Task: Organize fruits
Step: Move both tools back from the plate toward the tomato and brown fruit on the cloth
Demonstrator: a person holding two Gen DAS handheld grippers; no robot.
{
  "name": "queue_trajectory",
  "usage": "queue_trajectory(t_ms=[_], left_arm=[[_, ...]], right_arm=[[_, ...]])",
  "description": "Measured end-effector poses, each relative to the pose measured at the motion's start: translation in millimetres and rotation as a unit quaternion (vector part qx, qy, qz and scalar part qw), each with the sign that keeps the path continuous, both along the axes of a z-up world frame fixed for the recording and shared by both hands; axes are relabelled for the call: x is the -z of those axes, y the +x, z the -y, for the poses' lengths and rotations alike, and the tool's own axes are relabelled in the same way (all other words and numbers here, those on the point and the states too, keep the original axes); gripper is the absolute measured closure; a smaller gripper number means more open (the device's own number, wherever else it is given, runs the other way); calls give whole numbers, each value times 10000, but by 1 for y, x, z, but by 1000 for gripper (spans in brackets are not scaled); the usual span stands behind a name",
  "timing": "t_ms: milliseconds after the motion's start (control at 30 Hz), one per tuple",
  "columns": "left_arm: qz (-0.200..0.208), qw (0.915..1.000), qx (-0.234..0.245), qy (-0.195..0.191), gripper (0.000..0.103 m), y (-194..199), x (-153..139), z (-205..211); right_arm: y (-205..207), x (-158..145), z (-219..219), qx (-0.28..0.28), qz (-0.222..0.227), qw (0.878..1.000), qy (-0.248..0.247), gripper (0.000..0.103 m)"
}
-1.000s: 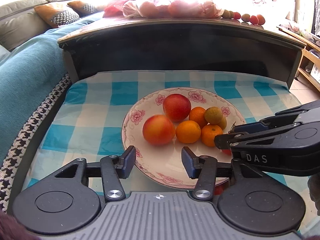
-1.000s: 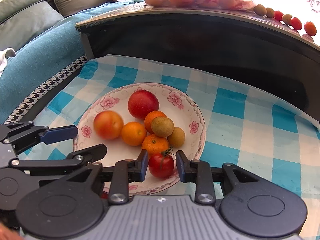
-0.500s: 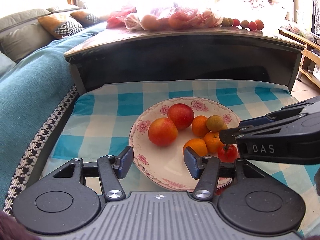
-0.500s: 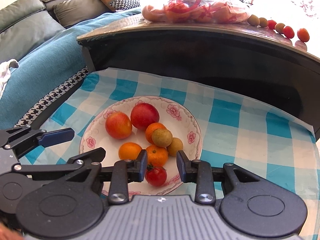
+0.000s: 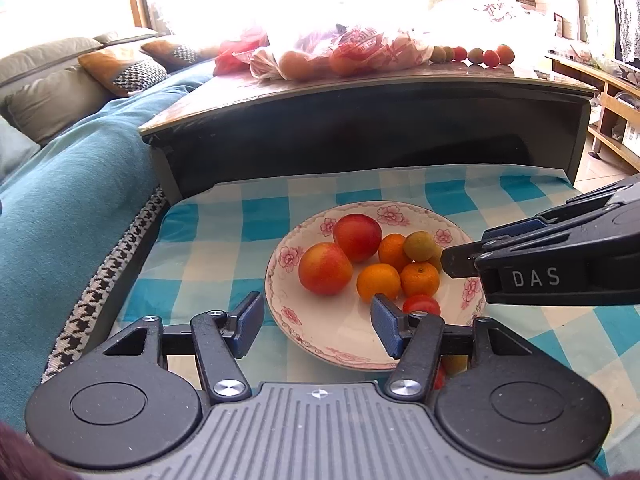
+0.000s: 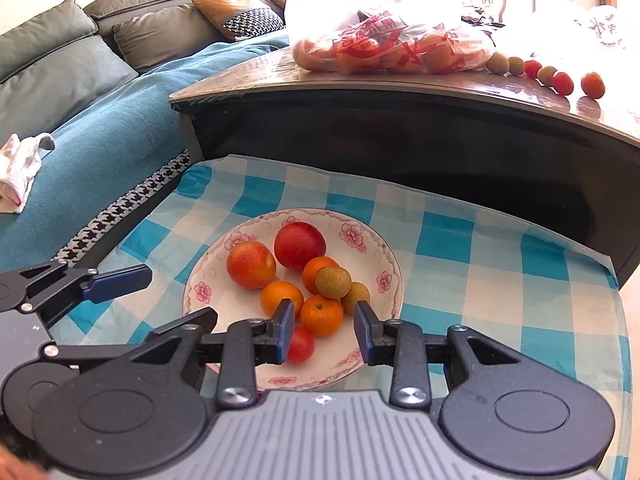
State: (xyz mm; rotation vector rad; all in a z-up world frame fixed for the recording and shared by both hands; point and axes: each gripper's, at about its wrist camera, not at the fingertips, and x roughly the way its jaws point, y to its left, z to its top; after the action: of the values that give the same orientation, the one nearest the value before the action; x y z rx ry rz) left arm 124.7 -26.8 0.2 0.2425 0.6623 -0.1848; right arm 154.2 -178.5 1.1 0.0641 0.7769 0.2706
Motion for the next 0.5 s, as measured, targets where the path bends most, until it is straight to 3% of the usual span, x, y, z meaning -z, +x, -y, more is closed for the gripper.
queue_trajectory(t_ms=[500], left_arm=[[-436, 9985, -30, -315, 36, -25, 7, -15]], right_arm=[[-24, 19, 4, -65, -413, 9991, -80, 57]])
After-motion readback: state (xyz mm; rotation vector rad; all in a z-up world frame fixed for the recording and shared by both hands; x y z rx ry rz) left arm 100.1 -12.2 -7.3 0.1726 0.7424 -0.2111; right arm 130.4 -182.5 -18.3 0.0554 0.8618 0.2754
